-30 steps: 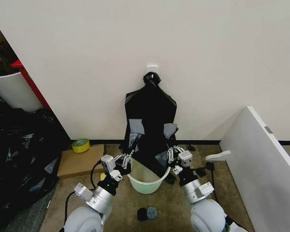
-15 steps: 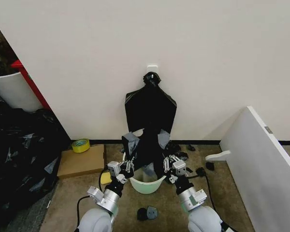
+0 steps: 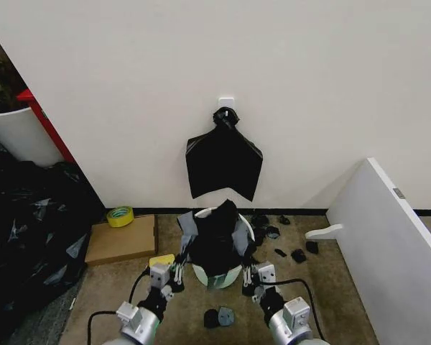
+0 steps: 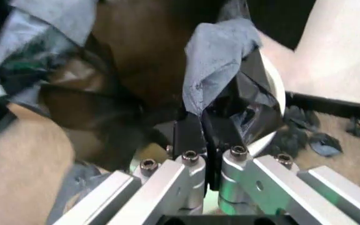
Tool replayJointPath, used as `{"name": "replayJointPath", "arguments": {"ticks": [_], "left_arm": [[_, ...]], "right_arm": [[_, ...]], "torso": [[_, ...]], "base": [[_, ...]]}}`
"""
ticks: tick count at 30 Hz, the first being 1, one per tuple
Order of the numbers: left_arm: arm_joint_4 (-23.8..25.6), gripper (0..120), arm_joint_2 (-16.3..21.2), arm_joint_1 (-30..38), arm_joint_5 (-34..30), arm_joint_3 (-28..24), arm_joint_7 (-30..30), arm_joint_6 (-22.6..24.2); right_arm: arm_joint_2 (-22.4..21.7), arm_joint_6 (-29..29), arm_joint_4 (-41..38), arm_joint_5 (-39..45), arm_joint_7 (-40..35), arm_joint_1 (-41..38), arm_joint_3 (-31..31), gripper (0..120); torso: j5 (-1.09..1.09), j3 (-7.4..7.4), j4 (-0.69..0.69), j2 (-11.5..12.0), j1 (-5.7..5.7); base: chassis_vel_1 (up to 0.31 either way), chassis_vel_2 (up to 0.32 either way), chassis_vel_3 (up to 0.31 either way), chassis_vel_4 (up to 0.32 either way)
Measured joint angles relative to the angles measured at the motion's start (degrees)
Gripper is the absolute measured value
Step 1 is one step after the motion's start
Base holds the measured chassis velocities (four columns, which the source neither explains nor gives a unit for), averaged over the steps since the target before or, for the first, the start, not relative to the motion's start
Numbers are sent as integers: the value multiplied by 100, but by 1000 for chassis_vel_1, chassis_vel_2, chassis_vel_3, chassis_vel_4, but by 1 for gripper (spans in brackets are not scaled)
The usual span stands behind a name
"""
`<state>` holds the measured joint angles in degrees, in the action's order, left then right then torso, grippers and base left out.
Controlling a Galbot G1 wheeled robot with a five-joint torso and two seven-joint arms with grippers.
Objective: Place the garbage bag over the trash bin.
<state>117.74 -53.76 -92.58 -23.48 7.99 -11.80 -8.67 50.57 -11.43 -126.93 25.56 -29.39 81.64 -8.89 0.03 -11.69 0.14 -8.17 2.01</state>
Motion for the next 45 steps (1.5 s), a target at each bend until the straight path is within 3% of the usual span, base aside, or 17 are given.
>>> {"name": "replayJointPath", "arguments": {"ticks": [11,24,31,45], "left_arm": [[-480,0,-287,335,88,-314,-425,351],[-371,0,-78,104,177,-328,-514,595],[-533,0,-170,257,164,-331,-690,730],[-846,0,-400,871,-506,-397,-823,1154]], "right_arm": [[65,-292,587,-513,-18,-81,158,0],[-296,-819,241,-566,-235,211,106,0],[-151,-945,591,-589,-265,61,107,0],[121,-800,1387,-906,106,-235,201,0]], "torso": [[0,-1,1,0,0],[0,-1,0,0,0],[0,-1,1,0,0],[0,-1,1,0,1]], "base": [[0,0,0,0],[0,0,0,0],[0,0,0,0],[0,0,0,0]]}}
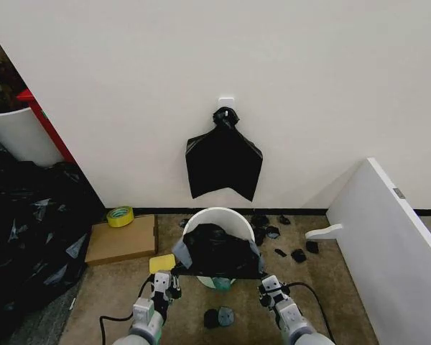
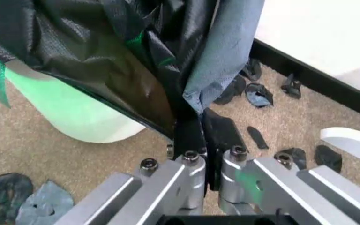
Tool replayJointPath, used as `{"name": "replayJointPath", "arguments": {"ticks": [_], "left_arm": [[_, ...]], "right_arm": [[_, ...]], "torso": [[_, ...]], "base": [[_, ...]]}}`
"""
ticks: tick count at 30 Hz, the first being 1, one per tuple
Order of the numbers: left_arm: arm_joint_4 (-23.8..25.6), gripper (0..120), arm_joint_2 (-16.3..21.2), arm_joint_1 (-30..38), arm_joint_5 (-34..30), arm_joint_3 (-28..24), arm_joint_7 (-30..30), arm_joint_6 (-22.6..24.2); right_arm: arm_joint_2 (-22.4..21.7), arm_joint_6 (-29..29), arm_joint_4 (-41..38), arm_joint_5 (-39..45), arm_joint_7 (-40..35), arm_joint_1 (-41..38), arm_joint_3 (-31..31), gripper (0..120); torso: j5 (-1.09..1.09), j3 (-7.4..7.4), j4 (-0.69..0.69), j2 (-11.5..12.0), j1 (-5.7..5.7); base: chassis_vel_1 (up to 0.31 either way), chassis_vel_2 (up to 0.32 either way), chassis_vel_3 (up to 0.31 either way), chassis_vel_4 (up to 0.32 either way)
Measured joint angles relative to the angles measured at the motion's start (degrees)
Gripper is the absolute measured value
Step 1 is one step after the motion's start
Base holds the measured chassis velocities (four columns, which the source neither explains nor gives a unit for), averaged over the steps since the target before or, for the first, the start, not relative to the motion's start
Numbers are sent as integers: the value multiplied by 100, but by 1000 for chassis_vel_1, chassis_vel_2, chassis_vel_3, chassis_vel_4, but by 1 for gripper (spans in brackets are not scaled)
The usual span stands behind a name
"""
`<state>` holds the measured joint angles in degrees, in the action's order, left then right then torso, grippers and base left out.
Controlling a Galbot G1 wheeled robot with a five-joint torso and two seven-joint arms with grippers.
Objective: Place the garbage bag over the trash bin.
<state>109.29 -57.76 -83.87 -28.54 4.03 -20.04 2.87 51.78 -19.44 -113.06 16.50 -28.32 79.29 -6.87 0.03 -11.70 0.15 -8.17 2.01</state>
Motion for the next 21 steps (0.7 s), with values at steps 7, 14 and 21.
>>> {"name": "replayJointPath", "arguments": {"ticks": [7,14,21], "left_arm": [[-205,0,-91,231,-87,-96,-36,131],[-152,0,-52,233,-131,-67,-106,197],[451,30,325,-236,-53,76,-350,479]], "right_arm": [[171,620,491,-326,391,-65,91,0],[120,1145,729,-375,705,-62,225,0],[-371,2483,832,-642,1365,167,389,27]], "torso": [[0,0,0,0,0],[0,0,0,0,0],[1,0,0,0,0]], "base": [[0,0,0,0],[0,0,0,0],[0,0,0,0]]}}
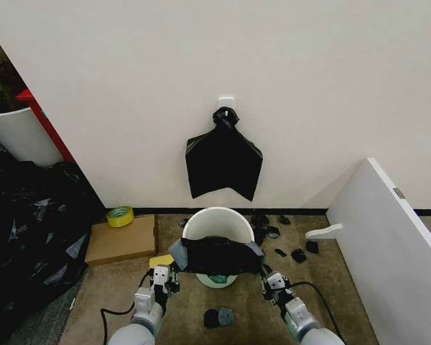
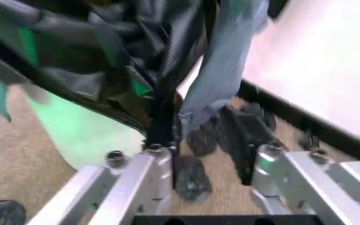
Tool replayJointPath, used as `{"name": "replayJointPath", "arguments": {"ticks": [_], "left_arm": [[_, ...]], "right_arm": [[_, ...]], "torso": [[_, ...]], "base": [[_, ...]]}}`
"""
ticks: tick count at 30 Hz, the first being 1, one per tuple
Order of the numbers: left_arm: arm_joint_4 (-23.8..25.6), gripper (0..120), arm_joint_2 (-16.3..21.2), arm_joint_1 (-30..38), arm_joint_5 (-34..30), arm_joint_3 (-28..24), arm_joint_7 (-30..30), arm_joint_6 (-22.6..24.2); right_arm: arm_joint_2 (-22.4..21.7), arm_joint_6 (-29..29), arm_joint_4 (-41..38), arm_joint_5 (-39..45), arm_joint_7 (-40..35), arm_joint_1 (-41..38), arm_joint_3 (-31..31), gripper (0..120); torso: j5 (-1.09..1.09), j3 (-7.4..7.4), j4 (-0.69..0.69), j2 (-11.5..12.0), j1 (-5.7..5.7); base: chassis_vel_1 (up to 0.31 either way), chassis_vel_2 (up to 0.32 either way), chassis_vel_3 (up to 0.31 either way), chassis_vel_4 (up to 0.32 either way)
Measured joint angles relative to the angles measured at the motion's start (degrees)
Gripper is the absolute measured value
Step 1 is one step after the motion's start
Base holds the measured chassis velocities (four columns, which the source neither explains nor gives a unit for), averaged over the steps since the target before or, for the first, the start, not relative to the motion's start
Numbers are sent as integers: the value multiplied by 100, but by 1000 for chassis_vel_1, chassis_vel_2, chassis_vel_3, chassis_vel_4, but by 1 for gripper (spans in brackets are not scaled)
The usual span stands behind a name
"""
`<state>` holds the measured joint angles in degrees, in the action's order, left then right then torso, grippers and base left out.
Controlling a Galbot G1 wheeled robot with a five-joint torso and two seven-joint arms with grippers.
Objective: Place the garbage bag over the trash bin.
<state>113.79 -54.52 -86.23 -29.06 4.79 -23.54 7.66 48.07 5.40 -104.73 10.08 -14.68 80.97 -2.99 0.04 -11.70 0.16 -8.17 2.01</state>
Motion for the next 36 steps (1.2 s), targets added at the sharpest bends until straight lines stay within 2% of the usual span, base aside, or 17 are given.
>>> {"name": "replayJointPath", "arguments": {"ticks": [4,11,12,15,16,18,20,22,24,26,27,28,29,30,32,34,36], "left_arm": [[290,41,214,-351,33,132,-172,118],[826,71,604,-1203,250,278,-606,185],[826,71,604,-1203,250,278,-606,185],[971,84,670,-1456,311,314,-792,161],[999,86,680,-1496,317,323,-816,139],[1157,95,696,-1657,386,358,-857,-16],[1274,98,692,-1732,450,373,-858,-124],[1566,100,647,-1835,585,394,-758,-434],[1725,100,562,-1837,709,416,-461,-946],[1686,100,463,-1647,778,433,-18,-1579],[1615,100,396,-1458,777,430,204,-1826],[1615,100,396,-1458,777,430,204,-1826],[1564,100,291,-1336,788,434,353,-2011],[1541,100,170,-1280,795,445,433,-2107],[1558,100,-157,-1237,785,506,500,-2170],[1585,100,-612,-1233,809,645,544,-2226],[1595,100,-780,-1234,834,692,557,-2252]], "right_arm": [[-240,567,71,-206,279,84,59,38],[-609,2222,603,-580,1531,186,473,69],[-609,2222,603,-580,1531,186,473,69],[-644,2546,702,-631,1765,188,617,82],[-648,2587,701,-631,1783,191,636,82],[-658,2736,519,-517,1856,208,784,94],[-652,2754,317,-353,1913,205,893,96],[-619,2480,-230,354,2251,153,1172,100],[-592,1846,-690,1145,2404,0,1322,100],[-536,1181,-1007,1663,2217,-159,1429,100],[-488,879,-1111,1819,2060,-216,1491,100],[-488,879,-1111,1819,2060,-216,1491,100],[-432,494,-1125,1966,1881,-363,1463,100],[-379,90,-1051,2061,1785,-593,1372,100],[-285,-732,-797,2188,1803,-1154,1180,100],[-156,-1539,-332,2233,2247,-1876,967,100],[-111,-1709,-155,2211,2479,-2063,918,100]], "torso": [[-1,0,-1,0,0],[0,0,-1,0,0],[0,0,-1,0,0],[0,0,-1,0,0],[0,0,0,0,0],[1,0,1,0,0],[0,0,1,0,0],[0,0,-2,0,0],[-2,0,-1,0,0],[1,0,-6,0,0],[0,1,-1,0,0],[0,1,-1,0,0],[-7,0,8,0,0],[-5,0,8,0,0],[6,0,0,0,0],[-3,-1,-4,0,0],[-1,0,-5,0,0]], "base": [[0,0,0,0],[0,0,0,0],[0,0,0,0],[0,0,0,0],[0,0,0,0],[0,0,0,0],[0,0,0,0],[0,0,0,0],[0,0,0,0],[0,0,0,0],[0,0,0,0],[0,0,0,0],[0,0,0,0],[0,0,0,0],[0,0,0,0],[0,0,0,0],[0,0,0,0]]}}
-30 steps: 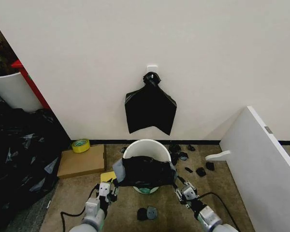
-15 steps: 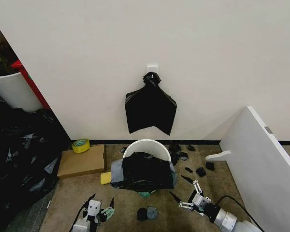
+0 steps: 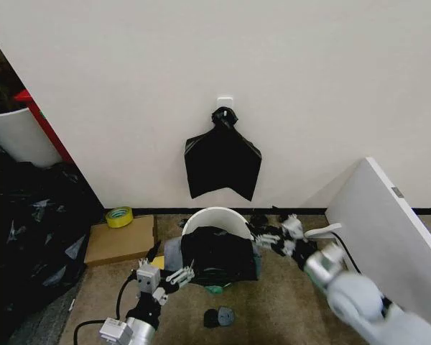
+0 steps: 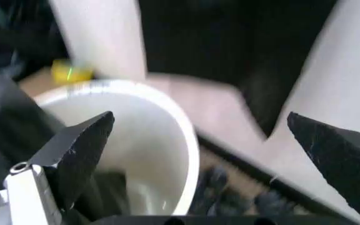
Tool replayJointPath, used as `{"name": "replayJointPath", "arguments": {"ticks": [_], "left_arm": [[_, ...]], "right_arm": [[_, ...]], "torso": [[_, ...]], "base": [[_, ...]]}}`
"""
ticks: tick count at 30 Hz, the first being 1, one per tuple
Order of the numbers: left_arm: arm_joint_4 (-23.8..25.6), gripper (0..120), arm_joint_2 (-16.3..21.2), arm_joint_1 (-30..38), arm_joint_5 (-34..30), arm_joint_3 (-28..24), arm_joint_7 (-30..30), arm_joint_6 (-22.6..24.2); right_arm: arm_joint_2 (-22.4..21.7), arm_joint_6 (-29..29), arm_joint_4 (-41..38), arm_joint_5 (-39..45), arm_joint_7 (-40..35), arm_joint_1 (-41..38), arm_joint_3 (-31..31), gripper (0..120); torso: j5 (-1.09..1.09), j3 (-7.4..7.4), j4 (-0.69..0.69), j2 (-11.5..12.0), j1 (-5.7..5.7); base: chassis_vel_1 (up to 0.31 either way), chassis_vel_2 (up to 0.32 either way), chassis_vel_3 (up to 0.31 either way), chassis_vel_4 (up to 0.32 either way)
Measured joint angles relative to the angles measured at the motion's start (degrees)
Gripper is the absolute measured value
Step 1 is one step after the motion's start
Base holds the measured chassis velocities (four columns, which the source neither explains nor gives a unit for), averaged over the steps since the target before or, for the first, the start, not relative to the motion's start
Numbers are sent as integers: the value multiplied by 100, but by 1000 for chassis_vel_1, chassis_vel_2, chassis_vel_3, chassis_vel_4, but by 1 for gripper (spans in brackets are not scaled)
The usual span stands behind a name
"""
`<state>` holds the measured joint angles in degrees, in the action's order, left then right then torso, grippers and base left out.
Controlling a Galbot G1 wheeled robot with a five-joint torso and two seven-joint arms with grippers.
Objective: Place the garbage bag over the trash bin.
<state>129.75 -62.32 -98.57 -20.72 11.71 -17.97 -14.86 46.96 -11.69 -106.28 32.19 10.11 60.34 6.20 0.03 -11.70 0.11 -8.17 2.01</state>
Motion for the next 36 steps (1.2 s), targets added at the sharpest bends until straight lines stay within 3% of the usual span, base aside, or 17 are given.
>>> {"name": "replayJointPath", "arguments": {"ticks": [3,6,14,23,36], "left_arm": [[32,100,-573,-10,99,186,-2,-78],[77,100,-933,-10,221,368,-91,-29],[232,100,-1151,-86,494,570,-379,242],[256,100,-1251,-41,519,562,-580,426],[82,100,-1280,38,568,438,-672,491]], "right_arm": [[281,-279,907,-350,1065,-895,-331,100],[592,-285,1542,-574,1332,-1607,-762,100],[1268,-511,2572,-1159,1657,-2579,-1417,100],[1510,-544,3294,-2007,2078,-2897,-1788,97],[1533,-520,3336,-2054,2029,-2894,-1922,50]], "torso": [[0,-1,3,0,1],[1,-1,2,0,1],[0,0,3,0,1],[-1,0,6,0,1],[0,1,3,0,0]], "base": [[0,0,0,0],[0,0,0,0],[0,0,0,0],[0,0,0,0],[0,0,0,0]]}}
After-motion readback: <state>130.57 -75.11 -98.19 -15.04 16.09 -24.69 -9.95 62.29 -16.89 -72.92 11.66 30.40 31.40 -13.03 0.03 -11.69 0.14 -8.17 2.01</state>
